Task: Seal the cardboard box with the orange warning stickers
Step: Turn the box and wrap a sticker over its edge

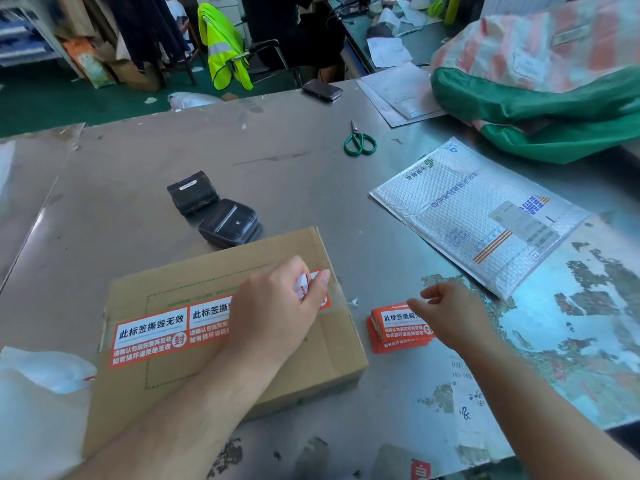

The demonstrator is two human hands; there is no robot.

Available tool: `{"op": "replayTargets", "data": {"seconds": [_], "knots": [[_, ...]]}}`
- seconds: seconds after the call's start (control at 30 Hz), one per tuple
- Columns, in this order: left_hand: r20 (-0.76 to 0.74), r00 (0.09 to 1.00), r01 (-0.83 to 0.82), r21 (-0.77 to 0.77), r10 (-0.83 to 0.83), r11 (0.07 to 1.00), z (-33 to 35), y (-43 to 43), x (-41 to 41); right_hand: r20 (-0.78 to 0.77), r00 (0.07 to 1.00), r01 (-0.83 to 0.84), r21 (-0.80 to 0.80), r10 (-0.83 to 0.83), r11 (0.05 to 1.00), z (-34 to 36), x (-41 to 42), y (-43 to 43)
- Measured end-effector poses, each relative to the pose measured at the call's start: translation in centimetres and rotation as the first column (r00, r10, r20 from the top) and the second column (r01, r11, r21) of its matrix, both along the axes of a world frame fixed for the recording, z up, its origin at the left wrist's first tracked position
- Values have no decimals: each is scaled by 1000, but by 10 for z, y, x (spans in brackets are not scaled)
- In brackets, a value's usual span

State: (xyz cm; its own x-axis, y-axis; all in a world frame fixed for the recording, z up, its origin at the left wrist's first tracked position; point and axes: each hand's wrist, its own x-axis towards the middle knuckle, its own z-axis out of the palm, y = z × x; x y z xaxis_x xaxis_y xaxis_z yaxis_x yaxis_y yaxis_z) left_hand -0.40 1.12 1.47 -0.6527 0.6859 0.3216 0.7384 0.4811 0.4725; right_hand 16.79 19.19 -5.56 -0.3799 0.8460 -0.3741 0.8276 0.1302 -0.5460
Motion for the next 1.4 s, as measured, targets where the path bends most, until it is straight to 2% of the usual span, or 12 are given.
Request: {"op": "replayTargets", "data": {"seconds": [0.2,0.8,0.93,1.03,1.17,1.3,1.4], "knots": [[-18,1000,21,-10,-21,1000,-7,7,3,219,976,26,-11,-23,1000,-24,10,-7],[-33,999,35,-18,-36,999,-9,9,5,138,987,80,21,-82,997,-31,8,-9],[-29,999,34,-12,-34,999,-9,9,5,123,988,97,-37,-92,995,-31,8,-6],[-30,999,38,0,-38,999,-9,8,5,22,981,192,-189,-191,963,-32,9,0],[-24,999,43,16,-43,999,-8,6,6,-136,922,282,-403,-362,870,-30,13,-2],[40,998,37,50,-39,998,-6,6,4,-314,832,289,-458,-457,841,-3,9,-11],[225,974,-38,104,14,994,1,8,1,-447,782,241,-427,-435,871,26,4,-15]]}}
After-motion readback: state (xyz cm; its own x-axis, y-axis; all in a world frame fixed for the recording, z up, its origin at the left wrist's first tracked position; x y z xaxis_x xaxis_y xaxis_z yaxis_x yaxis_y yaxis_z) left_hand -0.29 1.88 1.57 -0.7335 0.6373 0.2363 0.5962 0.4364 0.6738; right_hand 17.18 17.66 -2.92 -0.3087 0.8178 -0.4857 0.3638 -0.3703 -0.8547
